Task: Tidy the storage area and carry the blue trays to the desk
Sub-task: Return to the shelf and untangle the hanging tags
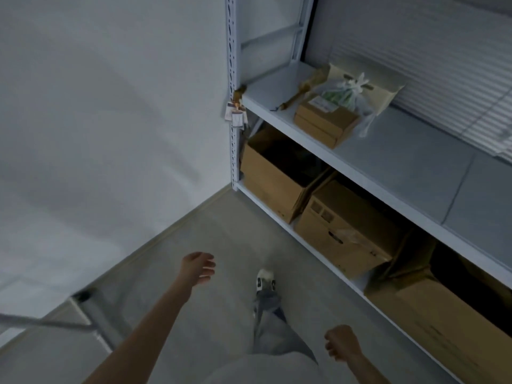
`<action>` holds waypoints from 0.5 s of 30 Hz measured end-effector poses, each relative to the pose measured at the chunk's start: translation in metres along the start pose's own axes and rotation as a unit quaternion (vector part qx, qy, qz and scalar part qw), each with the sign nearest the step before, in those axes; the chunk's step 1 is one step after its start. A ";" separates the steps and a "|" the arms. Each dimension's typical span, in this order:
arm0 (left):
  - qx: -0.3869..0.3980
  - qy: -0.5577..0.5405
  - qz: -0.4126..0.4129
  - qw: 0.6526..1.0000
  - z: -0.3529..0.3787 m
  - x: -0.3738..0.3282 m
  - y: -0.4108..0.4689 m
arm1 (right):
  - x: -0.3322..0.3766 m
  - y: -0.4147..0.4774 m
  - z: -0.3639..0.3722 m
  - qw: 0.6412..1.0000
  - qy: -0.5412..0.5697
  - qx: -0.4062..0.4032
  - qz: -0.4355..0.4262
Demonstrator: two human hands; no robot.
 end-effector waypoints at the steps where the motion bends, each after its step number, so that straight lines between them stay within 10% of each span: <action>1: -0.005 0.003 0.006 1.000 0.005 -0.018 0.014 | 0.038 0.022 -0.007 1.000 -0.005 0.005 -0.008; 15: -0.096 -0.012 -0.099 0.990 -0.032 -0.176 0.196 | 0.650 -0.020 -0.093 0.923 0.003 0.082 -0.377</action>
Point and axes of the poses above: each hand's wrist, its own y-axis towards the middle knuckle, its own z-axis out of the palm, x = y × z, the point moved 7 cm from there along y, towards the middle knuckle
